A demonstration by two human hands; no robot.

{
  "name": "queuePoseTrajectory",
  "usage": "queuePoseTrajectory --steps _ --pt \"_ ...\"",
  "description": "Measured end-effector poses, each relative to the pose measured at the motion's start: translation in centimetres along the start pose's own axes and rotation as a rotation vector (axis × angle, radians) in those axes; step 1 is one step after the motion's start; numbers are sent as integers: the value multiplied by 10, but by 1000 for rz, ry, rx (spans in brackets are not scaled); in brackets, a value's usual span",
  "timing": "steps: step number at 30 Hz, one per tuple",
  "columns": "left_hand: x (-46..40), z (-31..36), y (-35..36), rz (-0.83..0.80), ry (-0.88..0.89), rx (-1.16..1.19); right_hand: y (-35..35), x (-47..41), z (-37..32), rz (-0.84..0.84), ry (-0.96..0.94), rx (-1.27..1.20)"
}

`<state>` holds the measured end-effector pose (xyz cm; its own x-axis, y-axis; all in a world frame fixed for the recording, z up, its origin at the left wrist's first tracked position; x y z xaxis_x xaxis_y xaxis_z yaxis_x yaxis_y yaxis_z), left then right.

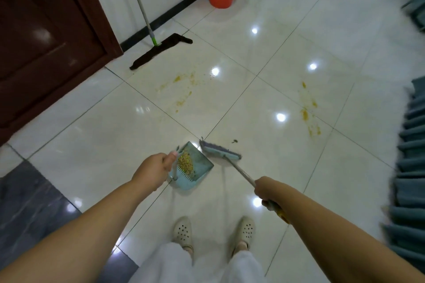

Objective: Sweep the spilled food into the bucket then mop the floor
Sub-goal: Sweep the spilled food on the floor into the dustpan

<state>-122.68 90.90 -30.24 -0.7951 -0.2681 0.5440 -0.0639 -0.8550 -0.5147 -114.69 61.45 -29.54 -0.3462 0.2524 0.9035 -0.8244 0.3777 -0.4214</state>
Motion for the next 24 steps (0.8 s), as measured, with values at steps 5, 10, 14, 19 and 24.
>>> queuePoseTrajectory --steps 5,10,14,19,24 --pt "-3 6 -2 -26 39 -41 -12 -10 14 22 84 -181" --pt "-9 10 -3 -32 47 -79 -43 -29 13 39 104 -257" --pt "-13 7 -2 -44 39 -96 -58 -42 12 -47 167 -395" --pt "-16 5 -2 -50 30 -70 -41 -50 2 -162 175 -560" --pt "-19 8 0 -54 22 -68 -7 -38 -5 -193 91 -426"
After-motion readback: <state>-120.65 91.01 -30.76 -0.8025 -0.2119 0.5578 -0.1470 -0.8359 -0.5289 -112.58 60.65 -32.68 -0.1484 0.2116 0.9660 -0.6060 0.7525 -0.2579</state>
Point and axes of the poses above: each hand's wrist, its own x-axis away from the middle knuckle, its own y-axis out of the palm, z = x × y, the point moved 2 cm from there along -x, towards the middle knuckle, and after that the axes turned 4 degrees about y, right-handed, at the moved point
